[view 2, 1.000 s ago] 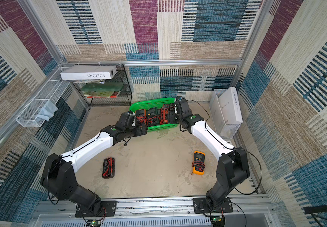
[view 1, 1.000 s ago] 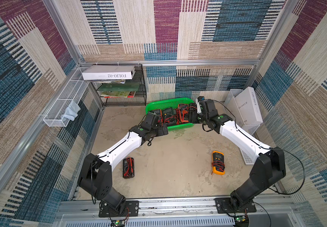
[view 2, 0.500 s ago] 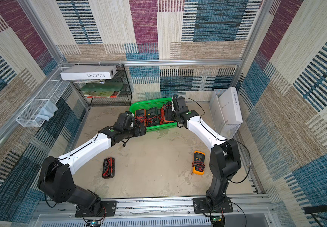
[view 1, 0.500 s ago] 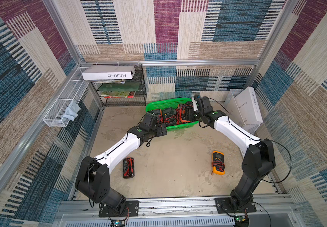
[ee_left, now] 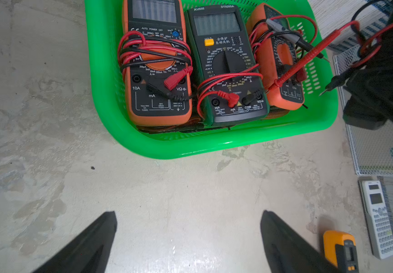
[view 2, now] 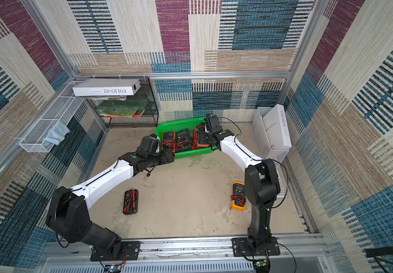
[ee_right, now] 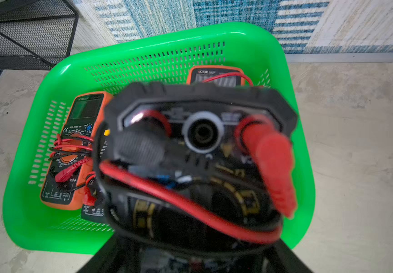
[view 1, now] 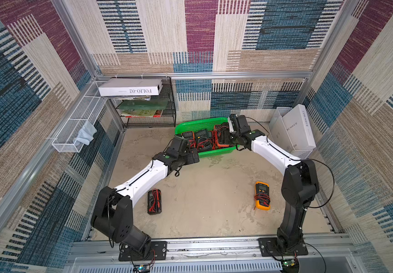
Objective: Put the multimeter into the basket
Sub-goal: Place the multimeter in the basket.
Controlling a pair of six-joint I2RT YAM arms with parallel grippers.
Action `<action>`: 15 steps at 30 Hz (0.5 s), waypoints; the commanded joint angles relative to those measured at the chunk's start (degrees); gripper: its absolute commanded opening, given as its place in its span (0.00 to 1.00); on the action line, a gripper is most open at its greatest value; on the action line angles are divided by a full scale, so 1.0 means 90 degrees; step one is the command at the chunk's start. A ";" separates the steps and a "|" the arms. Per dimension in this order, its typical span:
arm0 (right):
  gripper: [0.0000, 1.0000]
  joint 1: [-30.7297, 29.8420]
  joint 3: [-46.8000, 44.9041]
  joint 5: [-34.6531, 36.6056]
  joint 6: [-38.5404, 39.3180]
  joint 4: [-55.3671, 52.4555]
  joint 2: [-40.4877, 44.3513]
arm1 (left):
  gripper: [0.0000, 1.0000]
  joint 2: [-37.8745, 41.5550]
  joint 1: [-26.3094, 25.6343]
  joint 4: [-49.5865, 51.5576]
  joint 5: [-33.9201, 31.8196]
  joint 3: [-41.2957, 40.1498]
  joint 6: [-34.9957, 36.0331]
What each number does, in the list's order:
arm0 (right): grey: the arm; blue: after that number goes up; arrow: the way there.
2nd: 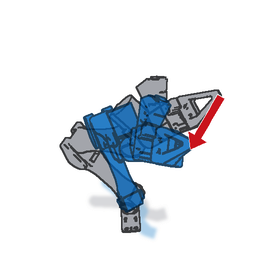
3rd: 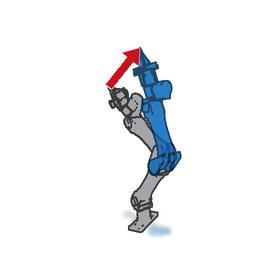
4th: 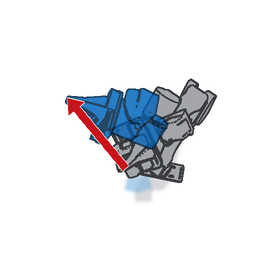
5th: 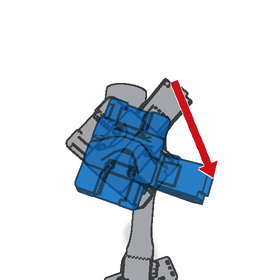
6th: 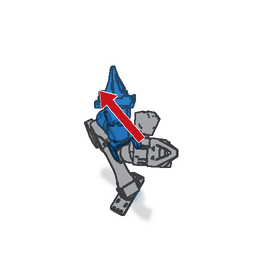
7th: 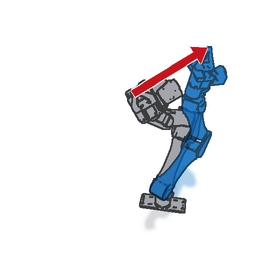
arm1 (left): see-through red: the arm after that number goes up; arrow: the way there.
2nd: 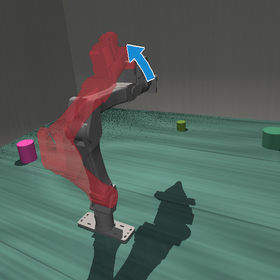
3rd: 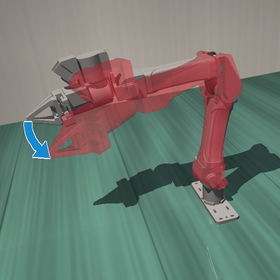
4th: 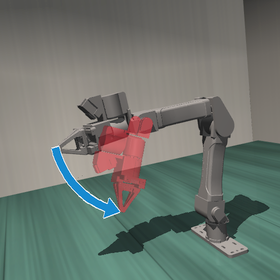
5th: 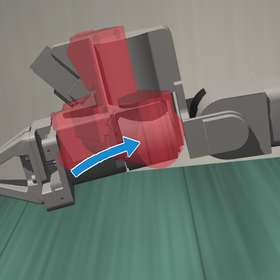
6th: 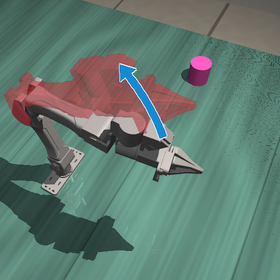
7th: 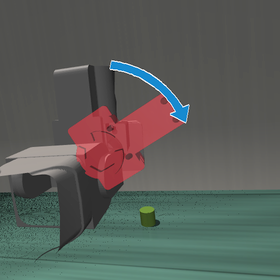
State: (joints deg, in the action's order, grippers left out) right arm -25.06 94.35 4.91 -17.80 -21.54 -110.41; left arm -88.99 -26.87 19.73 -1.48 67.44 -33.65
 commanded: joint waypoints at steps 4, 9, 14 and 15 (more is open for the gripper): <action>0.38 0.0021 0.0229 0.0036 0.0074 0.0013 -0.0350 | 1.00 -0.0079 0.0055 -0.0233 0.0164 0.0014 -0.0003; 0.39 0.0030 0.0393 0.0060 0.0094 -0.0042 -0.0662 | 1.00 -0.0137 0.0094 -0.0285 0.0230 -0.0018 -0.0036; 0.40 0.0040 0.0591 0.0068 0.0104 -0.0080 -0.0918 | 1.00 -0.0184 0.0124 -0.0342 0.0318 -0.0035 -0.0064; 0.40 0.0040 0.0649 0.0070 0.0112 -0.0094 -0.0975 | 1.00 -0.0188 0.0125 -0.0355 0.0335 -0.0033 -0.0074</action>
State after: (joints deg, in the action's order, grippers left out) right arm -24.71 99.15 4.95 -17.08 -22.44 -118.43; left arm -90.45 -25.85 18.06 0.51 67.18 -33.95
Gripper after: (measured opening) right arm 0.714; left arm 0.998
